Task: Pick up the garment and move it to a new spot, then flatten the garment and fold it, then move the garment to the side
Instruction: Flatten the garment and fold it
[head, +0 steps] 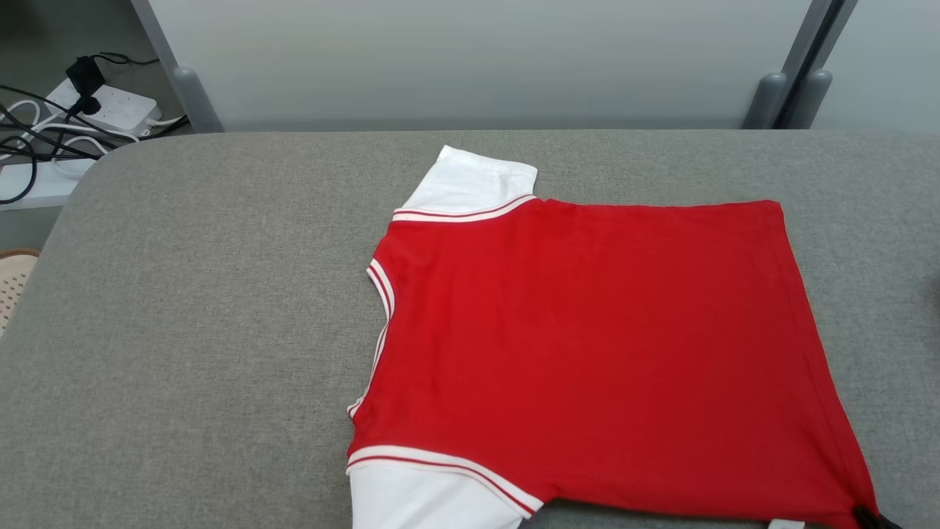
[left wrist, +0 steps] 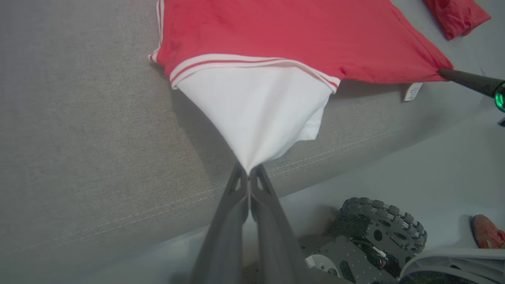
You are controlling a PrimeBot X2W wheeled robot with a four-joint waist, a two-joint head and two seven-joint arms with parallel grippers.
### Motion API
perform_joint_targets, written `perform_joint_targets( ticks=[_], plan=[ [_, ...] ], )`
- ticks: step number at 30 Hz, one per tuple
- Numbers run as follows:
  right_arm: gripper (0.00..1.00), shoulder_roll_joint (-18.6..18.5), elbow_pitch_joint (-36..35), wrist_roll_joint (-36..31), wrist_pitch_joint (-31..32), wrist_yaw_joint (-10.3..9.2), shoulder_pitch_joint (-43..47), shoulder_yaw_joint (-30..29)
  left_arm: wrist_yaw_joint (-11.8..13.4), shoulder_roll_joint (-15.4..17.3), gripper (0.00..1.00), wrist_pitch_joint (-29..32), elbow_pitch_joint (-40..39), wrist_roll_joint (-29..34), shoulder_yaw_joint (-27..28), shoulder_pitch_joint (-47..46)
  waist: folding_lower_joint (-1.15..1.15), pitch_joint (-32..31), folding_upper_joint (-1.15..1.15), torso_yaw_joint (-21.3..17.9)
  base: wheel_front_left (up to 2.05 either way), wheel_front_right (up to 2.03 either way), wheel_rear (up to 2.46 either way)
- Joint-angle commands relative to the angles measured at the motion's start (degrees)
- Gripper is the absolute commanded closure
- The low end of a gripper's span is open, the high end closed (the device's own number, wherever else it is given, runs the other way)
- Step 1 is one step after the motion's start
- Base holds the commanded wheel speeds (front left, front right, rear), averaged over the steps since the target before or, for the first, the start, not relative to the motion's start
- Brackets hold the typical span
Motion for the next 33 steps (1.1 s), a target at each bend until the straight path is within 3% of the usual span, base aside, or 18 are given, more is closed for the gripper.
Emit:
perform_joint_targets(
  ticks=[1, 7, 12, 23, 33],
  plan=[
    [1.00, -2.76, -2.47, 0.27, 0.88, 0.18, 1.01, -0.51, 0.50, 0.42, 1.00, 0.34, -2.58, -0.37, 2.20, -1.09, 0.00, 0.09, 0.00, -0.06, 0.00, 0.00, 0.00],
    [1.00, -1.26, -10.87, -0.48, 6.11, 0.18, 5.75, -5.80, 1.44, 1.30, 1.00, 2.47, -6.43, -1.47, 2.74, 0.98, 0.00, 0.43, 0.00, -0.47, 0.00, 0.00, 0.00],
    [1.00, 0.84, -14.21, -3.85, 7.87, 0.18, 5.36, -8.83, 0.14, 0.76, 1.00, 0.90, -6.38, -2.32, 3.21, -2.34, 0.00, 0.43, 0.00, -0.79, 0.00, 0.00, 0.00],
    [1.00, 3.92, -10.07, -10.20, 7.64, 0.18, -2.56, -11.45, -4.66, -1.77, 1.00, -4.46, 0.83, -2.70, 2.54, -15.63, 0.00, 2.40, 0.00, -0.13, 0.00, 0.00, 0.00],
    [1.00, 4.48, -1.47, -9.52, 3.92, 0.18, -14.20, -9.59, -7.47, -4.30, 1.00, -9.48, 10.79, -2.84, 3.13, -27.47, 0.00, 5.36, 0.00, 0.33, 0.00, 0.00, 0.00]
  ],
)
